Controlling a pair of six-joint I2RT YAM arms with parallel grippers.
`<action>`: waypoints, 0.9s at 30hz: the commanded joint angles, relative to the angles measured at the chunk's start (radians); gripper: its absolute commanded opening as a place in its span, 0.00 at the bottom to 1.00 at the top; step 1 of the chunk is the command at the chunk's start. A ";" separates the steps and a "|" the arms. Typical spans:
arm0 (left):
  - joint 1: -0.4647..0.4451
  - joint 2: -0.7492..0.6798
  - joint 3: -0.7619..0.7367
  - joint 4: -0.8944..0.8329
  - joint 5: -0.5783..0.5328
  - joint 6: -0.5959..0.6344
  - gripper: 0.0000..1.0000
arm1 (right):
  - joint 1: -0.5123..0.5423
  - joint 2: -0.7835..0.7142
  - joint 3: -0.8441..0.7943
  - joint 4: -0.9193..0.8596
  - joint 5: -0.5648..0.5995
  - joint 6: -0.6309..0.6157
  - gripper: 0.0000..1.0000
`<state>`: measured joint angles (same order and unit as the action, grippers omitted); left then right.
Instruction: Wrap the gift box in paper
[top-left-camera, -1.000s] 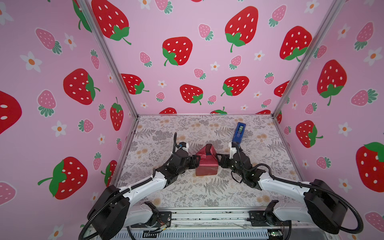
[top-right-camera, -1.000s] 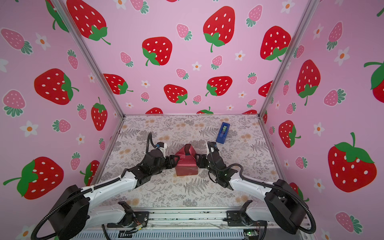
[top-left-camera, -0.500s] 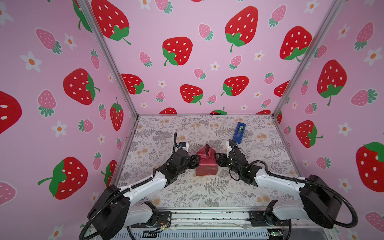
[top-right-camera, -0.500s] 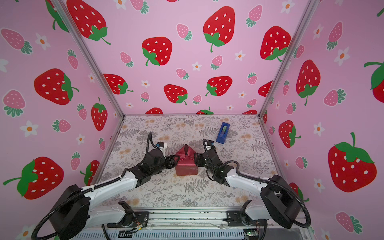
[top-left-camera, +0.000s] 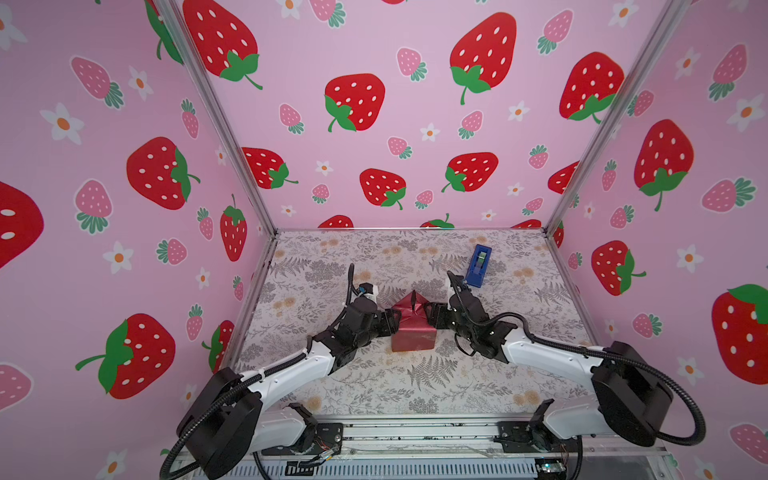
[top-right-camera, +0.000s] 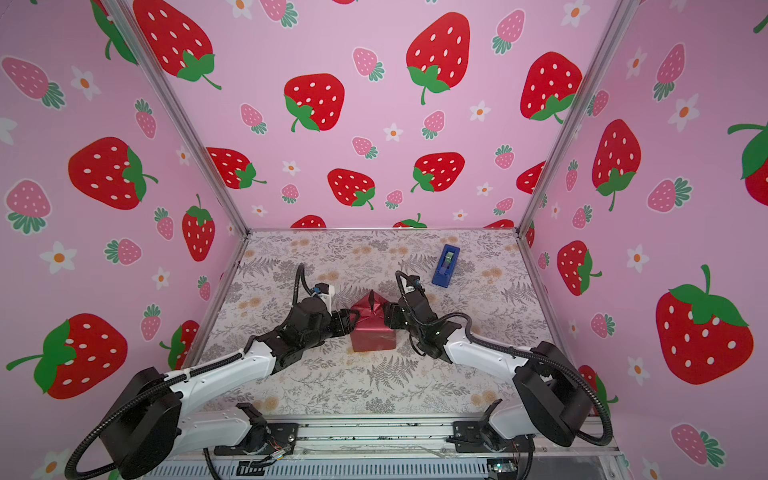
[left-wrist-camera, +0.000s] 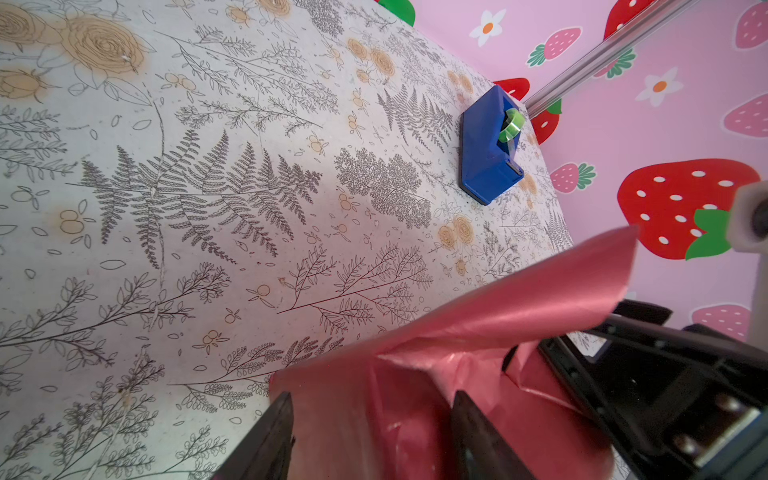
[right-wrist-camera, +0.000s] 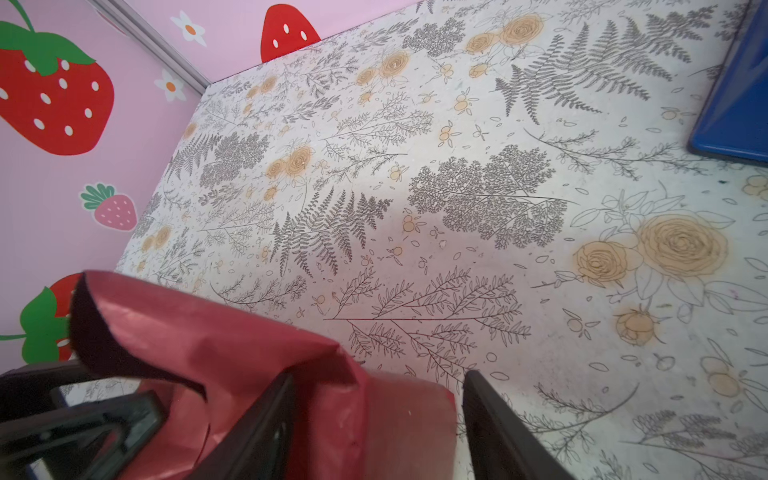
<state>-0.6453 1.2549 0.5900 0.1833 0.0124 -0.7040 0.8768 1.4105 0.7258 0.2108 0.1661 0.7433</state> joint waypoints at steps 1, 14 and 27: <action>-0.002 0.043 0.002 -0.135 0.013 0.021 0.61 | 0.006 0.033 0.024 -0.076 -0.036 -0.052 0.65; 0.011 0.049 0.093 -0.190 0.026 0.079 0.63 | 0.005 0.060 0.059 -0.156 -0.068 -0.137 0.78; 0.023 0.116 0.175 -0.205 0.075 0.089 0.64 | 0.006 0.052 0.060 -0.155 -0.090 -0.168 0.79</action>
<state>-0.6254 1.3449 0.7361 0.0437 0.0727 -0.6247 0.8745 1.4498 0.7887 0.1558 0.1139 0.6167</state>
